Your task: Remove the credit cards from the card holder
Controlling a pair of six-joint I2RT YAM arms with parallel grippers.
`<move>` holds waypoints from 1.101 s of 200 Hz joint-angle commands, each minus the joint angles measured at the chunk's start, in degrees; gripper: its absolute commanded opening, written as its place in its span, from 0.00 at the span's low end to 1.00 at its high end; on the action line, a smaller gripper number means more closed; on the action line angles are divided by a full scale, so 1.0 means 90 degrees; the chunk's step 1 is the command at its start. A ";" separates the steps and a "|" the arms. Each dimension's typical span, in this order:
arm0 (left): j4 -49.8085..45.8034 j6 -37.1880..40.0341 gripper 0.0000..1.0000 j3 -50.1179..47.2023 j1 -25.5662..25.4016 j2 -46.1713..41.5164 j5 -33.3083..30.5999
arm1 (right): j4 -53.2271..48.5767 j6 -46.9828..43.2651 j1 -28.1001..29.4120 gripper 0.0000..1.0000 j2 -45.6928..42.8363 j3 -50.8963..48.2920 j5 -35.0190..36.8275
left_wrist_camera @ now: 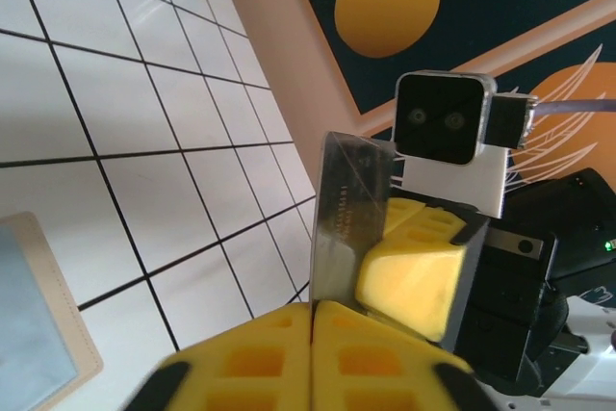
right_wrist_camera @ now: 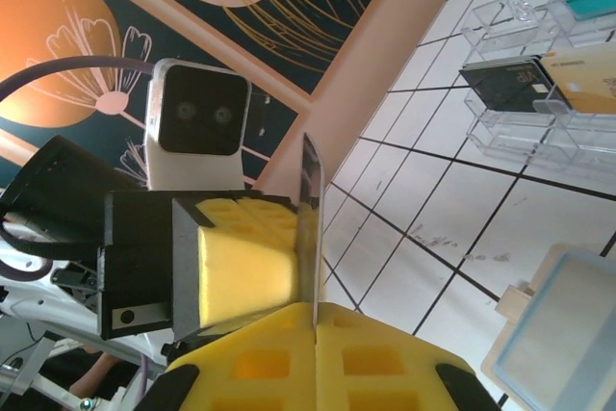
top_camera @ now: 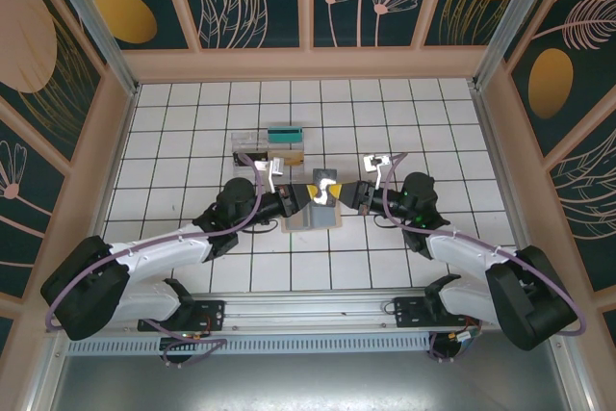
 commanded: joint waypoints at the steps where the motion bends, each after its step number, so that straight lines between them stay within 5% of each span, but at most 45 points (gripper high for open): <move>1: 0.0469 -0.0008 0.00 -0.0047 -0.0014 -0.0007 0.0246 | 0.0344 -0.0015 0.0069 0.07 0.0058 -0.0024 -0.0223; 15: 0.0460 0.0000 0.00 -0.0063 -0.0014 -0.0061 0.0238 | 0.0160 -0.0108 0.0069 0.35 0.0030 -0.0015 -0.0099; 45: 0.0004 0.0183 0.00 -0.0024 -0.0014 -0.0254 0.0002 | -0.0520 -0.0420 0.0051 0.68 -0.0097 0.0067 0.0261; 72: -0.1438 0.0750 0.00 0.0320 -0.0014 -0.0566 -0.0594 | -0.1700 -0.0945 0.0012 0.80 -0.0519 0.0267 0.0995; 111: -0.4413 0.2104 0.00 0.1342 -0.0014 -0.0821 -0.2485 | -0.2835 -0.1511 0.0016 0.98 -0.1064 0.0484 0.2243; 178: -0.7007 0.3950 0.00 0.3305 -0.0013 0.0025 -0.5312 | -0.2698 -0.1312 0.0054 0.99 -0.1676 0.0104 0.2963; 220: -0.6477 0.6410 0.00 0.3217 -0.0013 0.0224 -0.4999 | -0.2043 -0.1270 0.0115 0.99 -0.2550 -0.0558 0.3391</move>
